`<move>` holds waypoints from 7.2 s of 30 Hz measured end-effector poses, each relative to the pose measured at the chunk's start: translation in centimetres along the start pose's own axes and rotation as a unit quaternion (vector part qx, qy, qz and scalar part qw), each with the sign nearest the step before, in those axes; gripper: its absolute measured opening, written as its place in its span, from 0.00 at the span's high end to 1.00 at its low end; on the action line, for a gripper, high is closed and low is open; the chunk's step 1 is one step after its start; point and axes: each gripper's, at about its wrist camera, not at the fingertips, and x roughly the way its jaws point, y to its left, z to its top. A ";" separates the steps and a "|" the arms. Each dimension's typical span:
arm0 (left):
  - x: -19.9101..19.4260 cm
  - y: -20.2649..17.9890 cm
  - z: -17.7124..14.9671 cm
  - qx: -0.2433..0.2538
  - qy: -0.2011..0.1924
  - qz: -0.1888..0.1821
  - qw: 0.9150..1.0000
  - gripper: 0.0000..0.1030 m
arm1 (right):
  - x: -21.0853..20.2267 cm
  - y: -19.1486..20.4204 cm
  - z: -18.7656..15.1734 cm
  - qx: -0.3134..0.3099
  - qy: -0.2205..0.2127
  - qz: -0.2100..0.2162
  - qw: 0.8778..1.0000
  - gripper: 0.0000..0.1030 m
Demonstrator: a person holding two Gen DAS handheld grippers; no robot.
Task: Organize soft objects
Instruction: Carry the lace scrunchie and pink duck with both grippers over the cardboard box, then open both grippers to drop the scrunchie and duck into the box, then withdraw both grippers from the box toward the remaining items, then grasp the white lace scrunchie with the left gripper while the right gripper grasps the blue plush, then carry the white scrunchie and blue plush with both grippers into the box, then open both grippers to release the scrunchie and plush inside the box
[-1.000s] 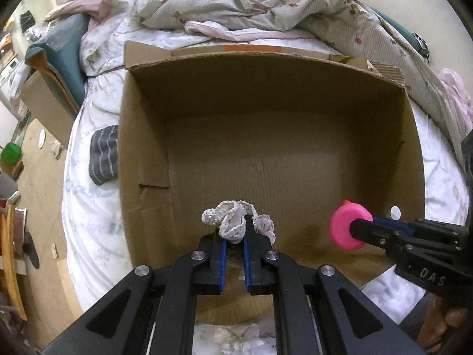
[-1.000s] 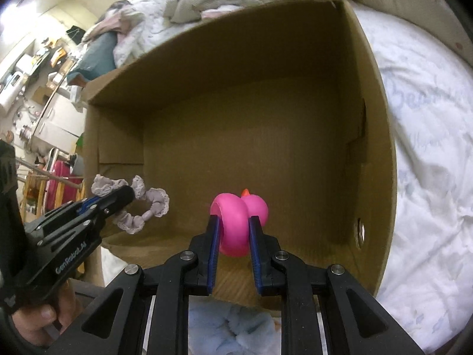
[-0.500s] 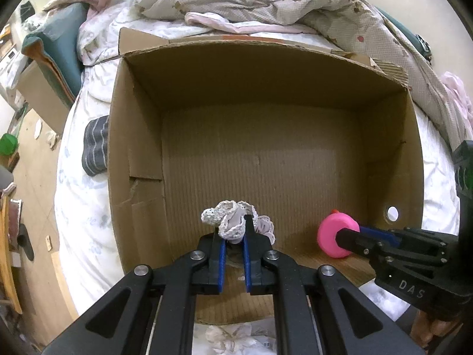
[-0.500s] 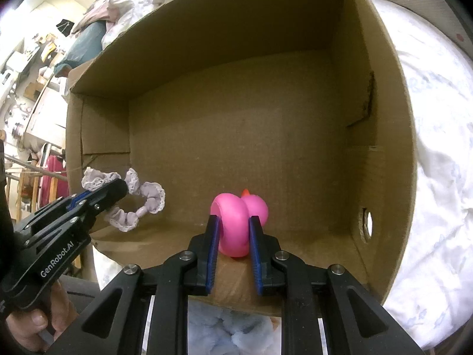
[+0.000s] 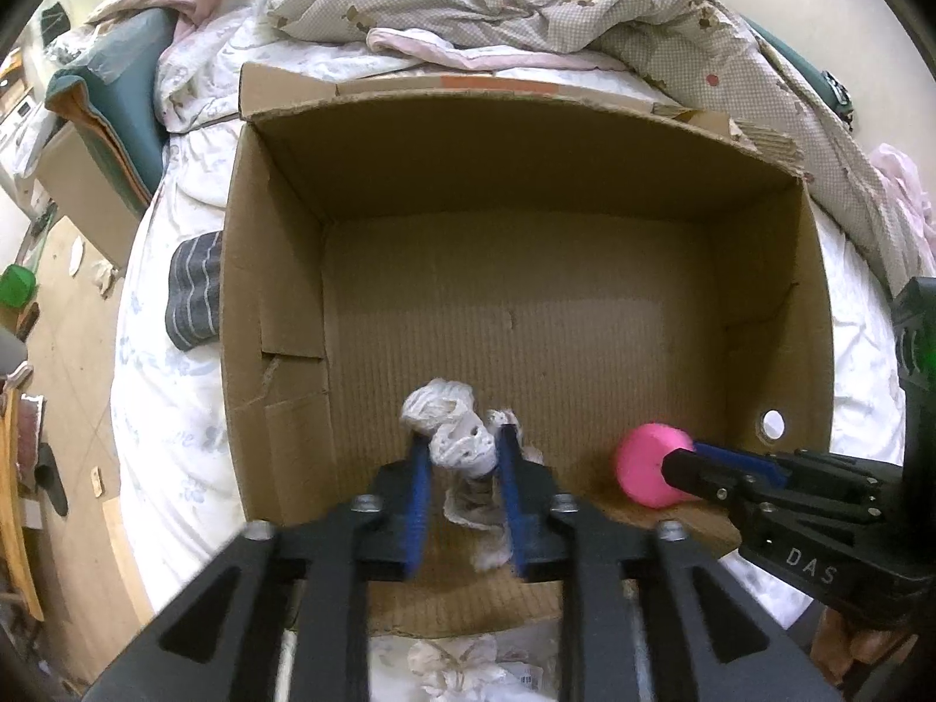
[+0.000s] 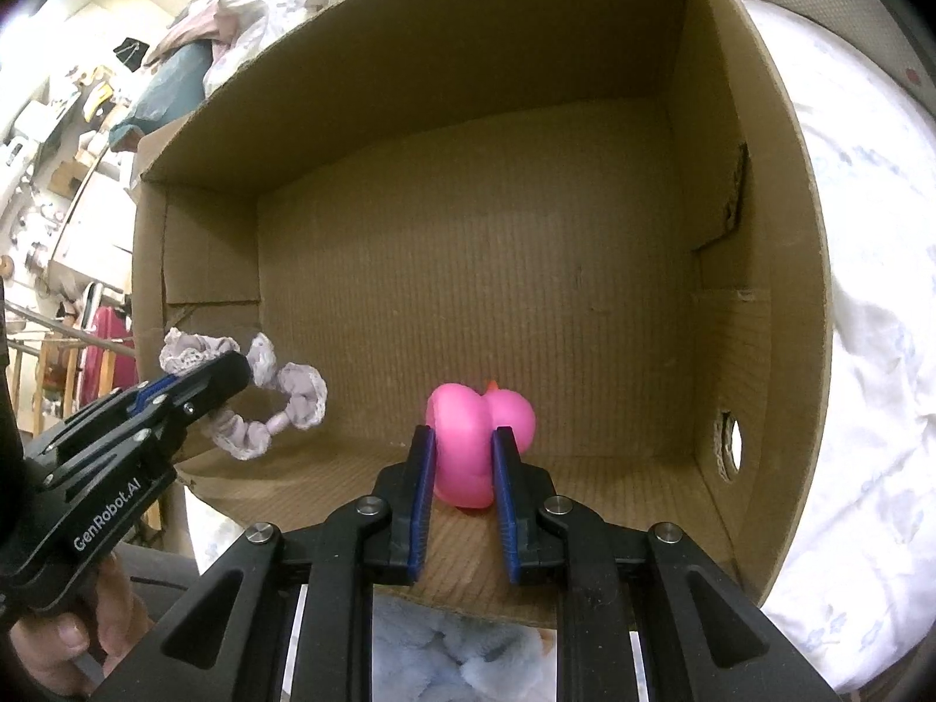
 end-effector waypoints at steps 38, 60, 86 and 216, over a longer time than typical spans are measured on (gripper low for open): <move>-9.9 3.4 -5.0 -0.068 -0.077 0.013 0.995 0.15 | -10.7 1.1 -4.4 -0.026 -0.135 0.021 0.990 0.25; -10.9 4.6 -8.4 -0.097 -0.054 0.034 0.993 0.15 | -11.3 -1.2 -8.4 0.028 -0.104 0.022 0.994 0.25; 0.1 3.7 -9.3 -0.114 0.099 -0.052 0.987 0.49 | -7.6 -3.5 -9.4 0.092 -0.040 0.017 0.995 0.25; -4.0 2.6 -1.4 -0.012 -0.062 -0.015 0.998 0.87 | -4.2 0.6 -1.1 -0.048 -0.050 0.014 0.997 0.69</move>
